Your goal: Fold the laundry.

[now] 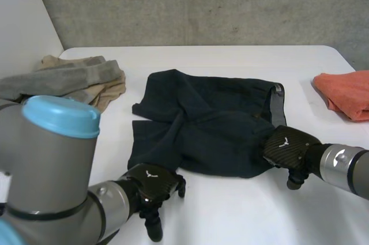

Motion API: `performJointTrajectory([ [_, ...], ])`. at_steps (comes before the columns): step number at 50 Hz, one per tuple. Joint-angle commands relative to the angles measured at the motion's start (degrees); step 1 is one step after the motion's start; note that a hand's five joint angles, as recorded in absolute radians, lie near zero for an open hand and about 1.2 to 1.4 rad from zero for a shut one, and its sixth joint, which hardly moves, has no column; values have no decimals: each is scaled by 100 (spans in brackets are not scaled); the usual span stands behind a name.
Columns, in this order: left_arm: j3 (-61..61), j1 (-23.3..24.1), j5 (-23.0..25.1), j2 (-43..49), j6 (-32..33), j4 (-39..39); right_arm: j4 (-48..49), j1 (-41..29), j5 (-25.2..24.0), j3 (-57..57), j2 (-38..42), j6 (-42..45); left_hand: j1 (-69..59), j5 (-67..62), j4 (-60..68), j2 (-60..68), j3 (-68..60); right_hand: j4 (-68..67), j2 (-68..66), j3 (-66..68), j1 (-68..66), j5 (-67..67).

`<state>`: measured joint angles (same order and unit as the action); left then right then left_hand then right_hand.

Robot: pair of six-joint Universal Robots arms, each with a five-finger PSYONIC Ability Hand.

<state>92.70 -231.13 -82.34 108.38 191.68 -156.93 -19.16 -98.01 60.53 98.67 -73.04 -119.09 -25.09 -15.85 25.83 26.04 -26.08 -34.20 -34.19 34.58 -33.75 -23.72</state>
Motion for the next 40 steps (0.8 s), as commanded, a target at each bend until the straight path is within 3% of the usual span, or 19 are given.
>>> performJointTrajectory([
  [1,-647,-257,-625,676,124,-382,1421,-113,-155,74,404,-114,798,875,-872,-894,897,1510,1508,-1547,1465,1462],
  [8,-1420,-406,-1118,1062,370,-794,2678,-315,-85,39,808,-474,1252,1329,-1327,-1348,1351,1629,1628,-1667,1584,1581],
  [17,-2624,-538,-1320,2029,801,-795,3778,-649,398,-251,1380,-844,1253,1329,-1327,-1348,1351,840,839,-878,795,792],
  [22,-3257,-407,-1522,2530,985,-795,4253,-799,820,-454,1609,-1020,1269,1346,-1343,-1365,1368,-1075,-1076,1037,-1120,-1123],
  [26,-3723,-319,-1899,2864,1292,-865,4420,-887,1119,-577,1662,-1099,1236,1312,-1310,-1331,1334,-4571,-4572,4533,-4616,-4619],
  [34,-4155,-178,-2278,3260,2101,-1155,4149,-931,1278,-480,1092,-1450,1001,1077,-1075,-1096,1099,-4580,-4581,4542,-4625,-4628],
  [38,-4146,-151,-2348,3251,2303,-1471,3657,-949,1225,-463,362,-1994,-861,-784,787,765,-762,-4580,-4581,4542,-4625,-4628],
  [40,-4093,-151,-2375,3137,2330,-1664,3340,-922,1172,-506,-60,-2364,-3950,-3874,3876,3855,-3852,-4580,-4581,4542,-4625,-4628],
])
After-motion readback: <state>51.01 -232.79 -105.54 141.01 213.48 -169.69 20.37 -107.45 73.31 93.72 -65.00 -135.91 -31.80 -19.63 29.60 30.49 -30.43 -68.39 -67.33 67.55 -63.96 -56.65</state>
